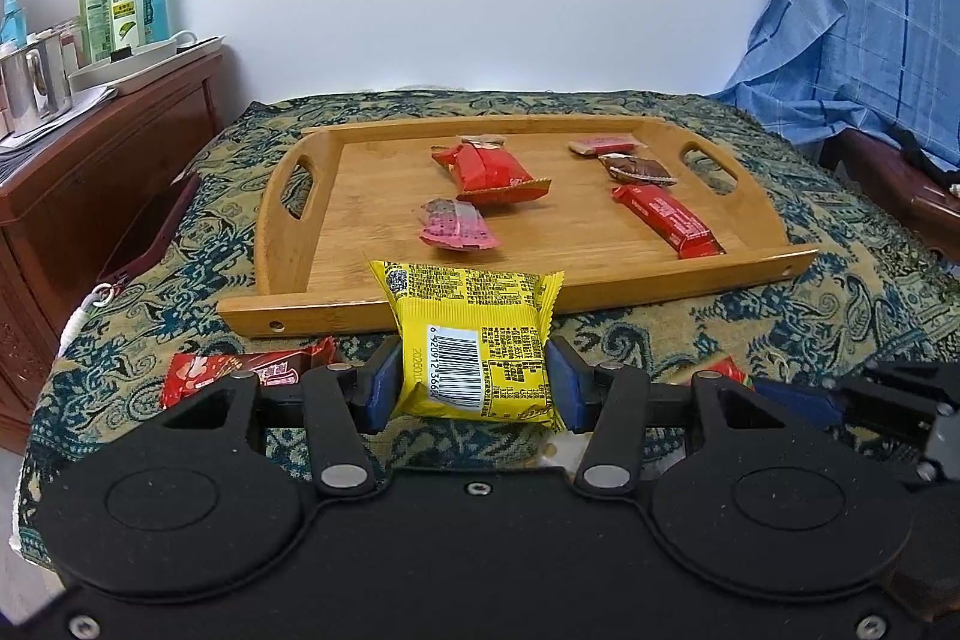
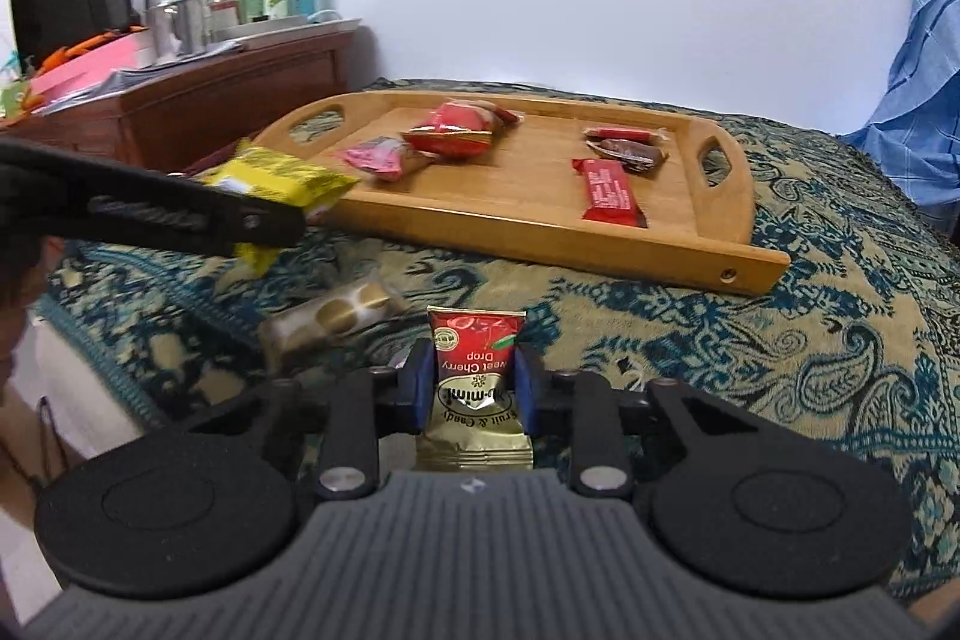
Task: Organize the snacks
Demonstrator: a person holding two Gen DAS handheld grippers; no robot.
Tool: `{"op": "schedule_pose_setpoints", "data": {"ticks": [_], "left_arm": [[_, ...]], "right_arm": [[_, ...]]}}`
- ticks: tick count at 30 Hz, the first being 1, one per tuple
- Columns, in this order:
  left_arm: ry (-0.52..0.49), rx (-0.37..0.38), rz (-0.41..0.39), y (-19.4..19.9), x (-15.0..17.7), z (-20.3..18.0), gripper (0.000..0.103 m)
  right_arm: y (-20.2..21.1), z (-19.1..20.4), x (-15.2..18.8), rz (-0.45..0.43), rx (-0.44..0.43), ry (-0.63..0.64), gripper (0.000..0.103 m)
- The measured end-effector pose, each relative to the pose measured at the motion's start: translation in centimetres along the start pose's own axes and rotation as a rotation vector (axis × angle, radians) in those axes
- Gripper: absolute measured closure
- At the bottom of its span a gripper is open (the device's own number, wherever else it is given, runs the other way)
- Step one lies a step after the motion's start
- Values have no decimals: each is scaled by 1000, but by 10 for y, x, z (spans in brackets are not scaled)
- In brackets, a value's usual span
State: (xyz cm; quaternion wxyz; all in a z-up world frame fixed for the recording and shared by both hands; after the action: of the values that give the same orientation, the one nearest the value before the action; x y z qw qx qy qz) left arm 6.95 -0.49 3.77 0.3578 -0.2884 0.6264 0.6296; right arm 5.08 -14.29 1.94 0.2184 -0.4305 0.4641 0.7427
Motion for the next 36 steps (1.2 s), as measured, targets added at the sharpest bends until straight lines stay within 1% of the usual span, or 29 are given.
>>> {"op": "schedule_pose_setpoints", "data": {"ticks": [3, 7, 12, 25, 36], "left_arm": [[-4, 1, -3, 2, 0, -2, 55], [-7, 2, -9, 7, 0, -4, 55], [-11, 2, -19, 14, -1, -5, 55], [-9, 7, -53, 32, -9, -6, 55], [4, 6, -70, 30, -23, -3, 55]], "right_arm": [[9, 7, 0, -8, -23, 18, 71], [19, 13, -2, -20, -47, 8, 71], [28, 15, -6, -36, -53, 7, 71], [42, 11, -23, -96, -30, -4, 71], [34, 2, -49, -135, 1, -22, 71]]}}
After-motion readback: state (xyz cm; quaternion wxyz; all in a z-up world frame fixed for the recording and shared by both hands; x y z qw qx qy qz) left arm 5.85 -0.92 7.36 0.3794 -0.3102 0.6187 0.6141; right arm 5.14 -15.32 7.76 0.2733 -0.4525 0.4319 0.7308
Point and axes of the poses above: each gripper's, at about its wrist camera, not at the fingertips, and y roughly against the way its jaws point, z to its left, x to its underside, the point moved 5 cm from there along -y, roughly the way its jaws point, and after that the axes turned 5 degrees about -x, right-handed, at the moved point
